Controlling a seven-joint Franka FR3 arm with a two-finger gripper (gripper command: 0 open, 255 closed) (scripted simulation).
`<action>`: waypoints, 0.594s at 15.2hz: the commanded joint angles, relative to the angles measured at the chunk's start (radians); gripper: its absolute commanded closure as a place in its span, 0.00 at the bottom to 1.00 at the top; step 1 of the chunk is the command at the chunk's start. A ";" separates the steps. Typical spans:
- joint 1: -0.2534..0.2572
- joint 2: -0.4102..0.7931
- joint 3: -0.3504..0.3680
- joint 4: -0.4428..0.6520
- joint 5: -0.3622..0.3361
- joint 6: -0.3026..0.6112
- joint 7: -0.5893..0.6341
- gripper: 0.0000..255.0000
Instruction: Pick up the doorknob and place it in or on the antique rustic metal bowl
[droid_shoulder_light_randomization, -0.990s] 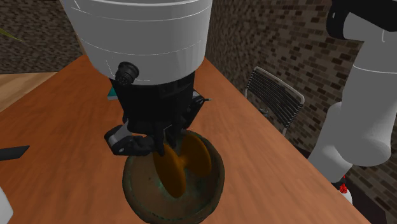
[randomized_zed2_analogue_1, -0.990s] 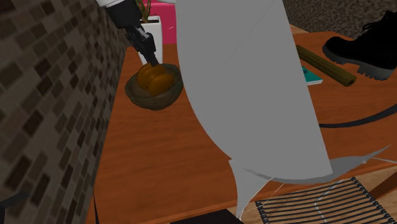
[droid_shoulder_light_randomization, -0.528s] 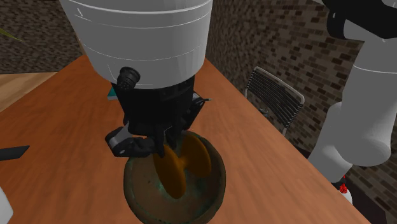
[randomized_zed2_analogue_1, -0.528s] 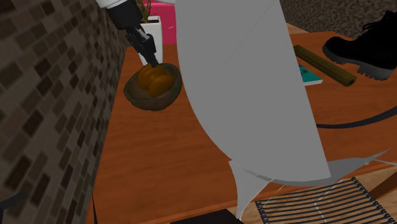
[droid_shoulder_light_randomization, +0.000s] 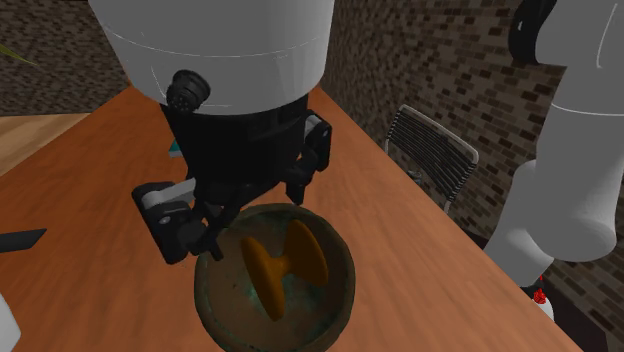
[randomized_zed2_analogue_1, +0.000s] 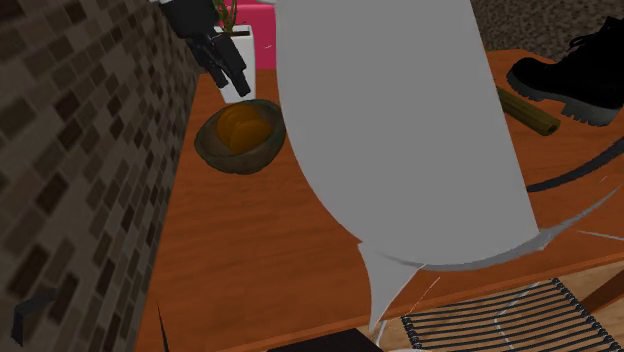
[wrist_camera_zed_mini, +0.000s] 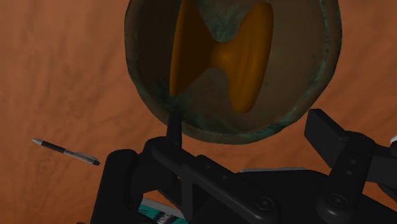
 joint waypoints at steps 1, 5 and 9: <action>0.046 0.040 0.005 0.098 -0.035 -0.085 0.011 0.00; 0.070 0.063 0.010 0.144 -0.056 -0.122 0.018 0.00; 0.070 0.063 0.010 0.144 -0.056 -0.122 0.018 0.00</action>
